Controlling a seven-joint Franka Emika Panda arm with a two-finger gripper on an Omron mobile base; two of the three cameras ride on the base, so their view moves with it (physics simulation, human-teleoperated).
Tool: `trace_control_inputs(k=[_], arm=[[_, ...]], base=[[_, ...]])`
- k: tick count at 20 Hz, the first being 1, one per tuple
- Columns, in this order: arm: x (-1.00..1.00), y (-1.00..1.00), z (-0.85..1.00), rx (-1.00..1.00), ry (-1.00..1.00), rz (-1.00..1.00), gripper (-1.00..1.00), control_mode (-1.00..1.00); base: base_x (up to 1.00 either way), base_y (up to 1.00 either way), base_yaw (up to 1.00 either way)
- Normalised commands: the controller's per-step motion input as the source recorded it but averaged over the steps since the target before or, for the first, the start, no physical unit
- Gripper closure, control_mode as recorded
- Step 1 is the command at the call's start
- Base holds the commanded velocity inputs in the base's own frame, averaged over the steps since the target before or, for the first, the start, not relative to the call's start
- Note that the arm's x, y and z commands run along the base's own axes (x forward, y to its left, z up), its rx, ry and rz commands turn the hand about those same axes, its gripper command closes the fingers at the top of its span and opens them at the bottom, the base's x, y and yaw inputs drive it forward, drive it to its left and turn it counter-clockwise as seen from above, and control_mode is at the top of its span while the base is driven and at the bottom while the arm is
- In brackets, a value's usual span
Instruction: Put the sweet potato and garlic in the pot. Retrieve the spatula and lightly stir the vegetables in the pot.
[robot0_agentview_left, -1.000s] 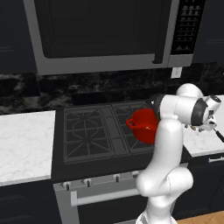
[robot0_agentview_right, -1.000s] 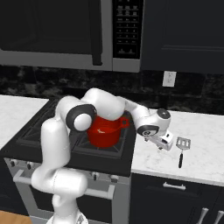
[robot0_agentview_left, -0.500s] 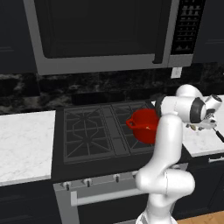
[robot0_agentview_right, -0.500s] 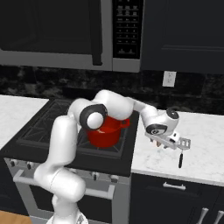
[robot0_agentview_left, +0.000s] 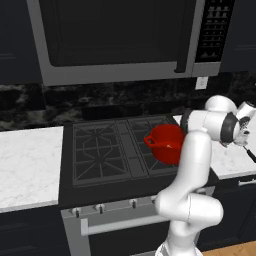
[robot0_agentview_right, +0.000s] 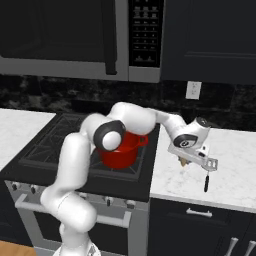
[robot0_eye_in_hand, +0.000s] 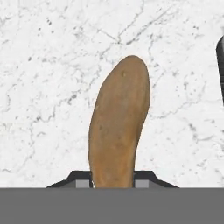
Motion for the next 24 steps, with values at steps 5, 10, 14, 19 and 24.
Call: trace_control_inputs(k=[5,10,14,19,24], arm=[[-0.79,0.43,1.0,-0.2,-0.17,0.13,1.0,-1.0],[-0.91,0.98,0.84,-0.29,-0.19,0.21,1.0,-1.0],[-0.59,1.0,0.64,-0.27,-0.15,0.29,1.0,-1.0],[-0.11,1.0,0.45,-0.15,0.0,0.29,1.0,-1.0],[0.21,0.98,0.17,-0.02,0.17,0.27,1.0,-1.0]], base=[[0.0,0.0,0.0],[0.0,0.0,0.0],[0.0,0.0,0.0],[0.0,0.0,0.0],[0.0,0.0,0.0]])
